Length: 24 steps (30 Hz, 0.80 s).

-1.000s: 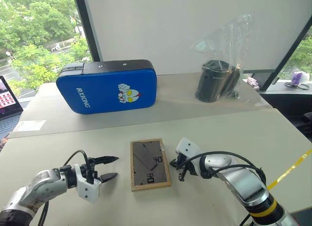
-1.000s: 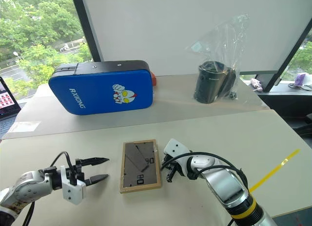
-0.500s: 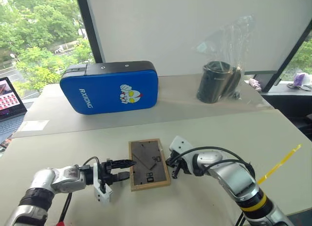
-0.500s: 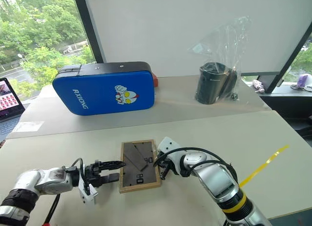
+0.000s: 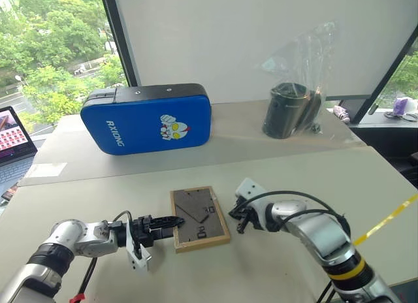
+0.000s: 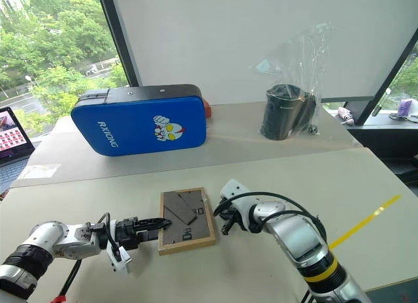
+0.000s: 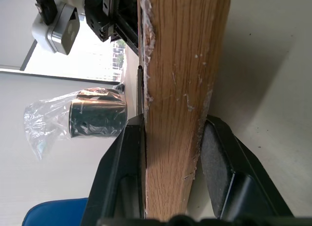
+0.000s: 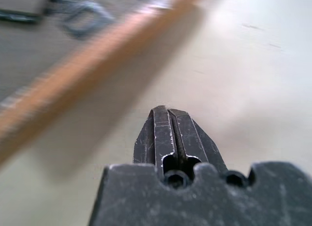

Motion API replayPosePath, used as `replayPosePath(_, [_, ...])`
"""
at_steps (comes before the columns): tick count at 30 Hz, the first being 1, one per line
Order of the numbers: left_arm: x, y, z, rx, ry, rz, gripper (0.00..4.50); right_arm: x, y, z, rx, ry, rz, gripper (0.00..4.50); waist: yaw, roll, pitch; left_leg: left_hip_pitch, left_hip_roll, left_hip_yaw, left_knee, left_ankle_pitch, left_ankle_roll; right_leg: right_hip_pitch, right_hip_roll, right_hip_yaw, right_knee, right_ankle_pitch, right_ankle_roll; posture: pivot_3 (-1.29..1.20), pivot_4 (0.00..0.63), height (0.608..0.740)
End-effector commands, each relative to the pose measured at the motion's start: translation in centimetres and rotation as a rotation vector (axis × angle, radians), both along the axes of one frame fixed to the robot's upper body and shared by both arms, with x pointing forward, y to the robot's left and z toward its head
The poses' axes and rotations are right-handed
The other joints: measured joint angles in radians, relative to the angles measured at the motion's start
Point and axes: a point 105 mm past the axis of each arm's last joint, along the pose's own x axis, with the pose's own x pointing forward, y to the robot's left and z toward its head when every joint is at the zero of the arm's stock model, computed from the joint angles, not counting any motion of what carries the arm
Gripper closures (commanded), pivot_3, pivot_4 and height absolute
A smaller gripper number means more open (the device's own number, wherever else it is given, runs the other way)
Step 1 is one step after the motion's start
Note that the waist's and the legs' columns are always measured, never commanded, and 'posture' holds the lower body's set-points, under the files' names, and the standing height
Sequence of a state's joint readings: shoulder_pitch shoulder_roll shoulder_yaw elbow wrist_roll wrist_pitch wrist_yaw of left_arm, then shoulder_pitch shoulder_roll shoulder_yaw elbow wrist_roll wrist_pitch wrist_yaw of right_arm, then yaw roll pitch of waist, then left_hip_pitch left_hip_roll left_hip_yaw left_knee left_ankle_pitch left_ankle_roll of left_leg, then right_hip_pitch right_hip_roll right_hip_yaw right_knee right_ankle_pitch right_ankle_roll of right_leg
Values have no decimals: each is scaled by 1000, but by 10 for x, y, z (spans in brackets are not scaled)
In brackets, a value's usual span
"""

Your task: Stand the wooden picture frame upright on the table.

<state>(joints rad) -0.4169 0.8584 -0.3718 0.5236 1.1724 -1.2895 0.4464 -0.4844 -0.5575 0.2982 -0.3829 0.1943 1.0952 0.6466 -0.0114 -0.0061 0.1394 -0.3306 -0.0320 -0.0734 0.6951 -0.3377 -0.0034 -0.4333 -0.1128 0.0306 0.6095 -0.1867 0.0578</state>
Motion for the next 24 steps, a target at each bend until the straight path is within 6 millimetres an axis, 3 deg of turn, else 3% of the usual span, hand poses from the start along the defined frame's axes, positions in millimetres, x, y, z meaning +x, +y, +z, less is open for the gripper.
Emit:
replayPosePath(1, [-16, 9, -37, 112, 107, 9, 3377, 19, -7, 53, 83, -161, 9, 3730, -2, 1, 0, 1, 0, 0, 0, 0, 0, 0, 0, 0, 0, 0, 0, 0, 150, 740])
replayPosePath(4, [-15, 9, -38, 105, 108, 15, 3377, 23, 13, 76, 222, -164, 74, 2556, -3, 3, -2, 4, 0, 1, -2, 0, 0, 1, 0, 0, 0, -1, -1, 0, 150, 740])
replayPosePath(6, [-16, 8, -38, 100, 107, 16, 3377, 24, 36, 79, 304, -104, 135, 1868, -5, 4, -2, 11, 1, 1, -4, 0, 1, 8, 1, 0, -1, -1, -1, 0, 150, 740])
replayPosePath(7, [-17, 8, -39, 98, 106, 15, 3377, 24, 48, 79, 336, -67, 173, 1567, -5, 4, -2, 12, 1, 1, -4, 0, 1, 10, 1, 0, -1, -2, -1, 0, 150, 740])
replayPosePath(8, [-17, 7, -39, 96, 106, 13, 3377, 23, 58, 78, 354, -34, 209, 1567, -3, 5, -3, 12, 1, 1, -4, 0, 1, 10, 1, 0, 0, -2, -1, 0, 150, 740])
replayPosePath(9, [-17, 6, -39, 92, 105, 11, 3377, 23, 66, 74, 363, 5, 239, 900, -3, 5, -3, 12, 1, 0, -4, -1, 1, 10, 0, 0, 0, -2, -1, 0, 150, 740])
replayPosePath(12, [-18, 4, -39, 83, 99, 7, 3377, 19, 80, 55, 339, 136, 322, 121, -3, 9, -5, 12, 0, 0, -4, -1, 2, 10, 0, -1, 1, -2, 0, 0, 150, 740])
replayPosePath(16, [-18, 2, -38, 74, 91, 8, 3377, 17, 88, 39, 316, 253, 390, 54, -2, 9, -5, 12, 0, 0, -4, -1, 2, 10, 0, -1, 0, -2, 0, 0, 150, 740])
replayPosePath(19, [-19, 2, -38, 67, 88, 11, 3377, 0, 97, 29, 315, 369, 501, 54, -4, 10, -5, 12, 0, 0, -4, -1, 2, 9, 0, -1, 0, -2, 0, 0, 150, 740])
replayPosePath(24, [-21, 0, -39, 56, 91, 17, 3377, -16, 108, 31, 357, 424, 596, 54, -4, 13, -7, 12, 0, 0, -5, -1, 2, 10, 0, -1, 0, -2, 0, 0, 150, 740])
